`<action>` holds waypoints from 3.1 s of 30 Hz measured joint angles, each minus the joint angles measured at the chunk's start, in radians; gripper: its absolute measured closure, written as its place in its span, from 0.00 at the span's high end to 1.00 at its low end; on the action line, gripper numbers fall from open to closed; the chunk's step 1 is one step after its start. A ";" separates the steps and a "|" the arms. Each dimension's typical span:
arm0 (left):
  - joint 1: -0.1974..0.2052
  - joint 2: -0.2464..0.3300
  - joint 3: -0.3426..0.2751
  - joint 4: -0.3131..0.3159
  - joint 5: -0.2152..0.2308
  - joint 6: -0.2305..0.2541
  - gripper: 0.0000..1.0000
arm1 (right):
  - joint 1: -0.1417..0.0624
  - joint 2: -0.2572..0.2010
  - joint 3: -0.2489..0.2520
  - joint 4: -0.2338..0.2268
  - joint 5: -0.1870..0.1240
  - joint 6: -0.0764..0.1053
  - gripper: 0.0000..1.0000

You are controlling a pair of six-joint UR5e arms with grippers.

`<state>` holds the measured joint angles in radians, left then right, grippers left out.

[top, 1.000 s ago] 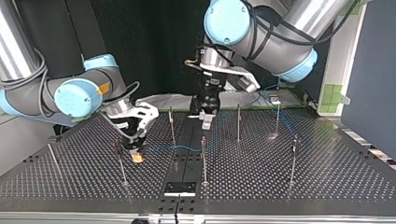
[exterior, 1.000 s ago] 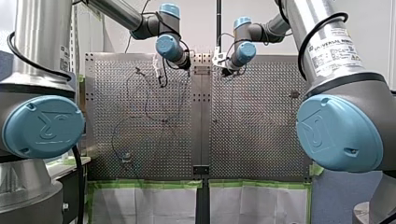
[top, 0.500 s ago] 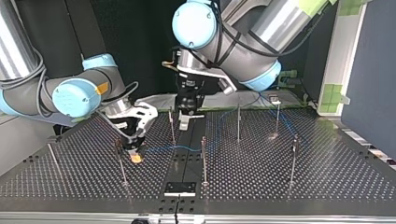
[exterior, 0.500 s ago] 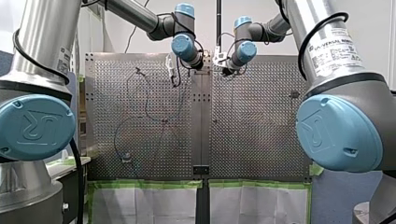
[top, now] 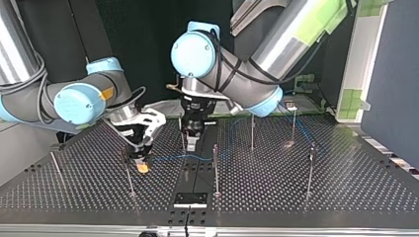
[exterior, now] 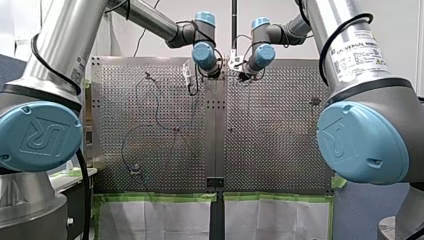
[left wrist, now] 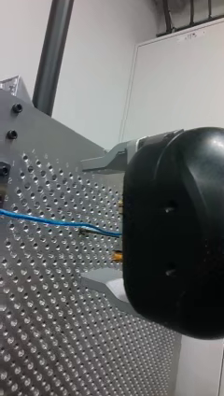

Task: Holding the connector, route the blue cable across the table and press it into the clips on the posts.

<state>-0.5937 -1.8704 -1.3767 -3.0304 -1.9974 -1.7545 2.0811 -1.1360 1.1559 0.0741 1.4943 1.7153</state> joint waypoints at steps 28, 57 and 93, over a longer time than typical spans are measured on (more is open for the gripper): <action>0.048 -0.145 0.206 -0.005 0.010 0.000 1.00 | 0.000 0.000 0.000 -0.002 0.000 0.000 0.00; 0.017 -0.144 0.142 -0.017 -0.063 0.003 0.00 | 0.011 -0.001 0.007 0.001 0.000 -0.003 0.00; 0.020 -0.153 -0.154 0.258 0.010 -0.032 0.00 | -0.010 -0.002 0.305 -0.031 0.018 -0.079 0.00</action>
<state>-0.5739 -2.0232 -1.5308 -2.7722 -1.9873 -1.7865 2.0708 -1.1376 1.4608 0.0427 1.5127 1.6363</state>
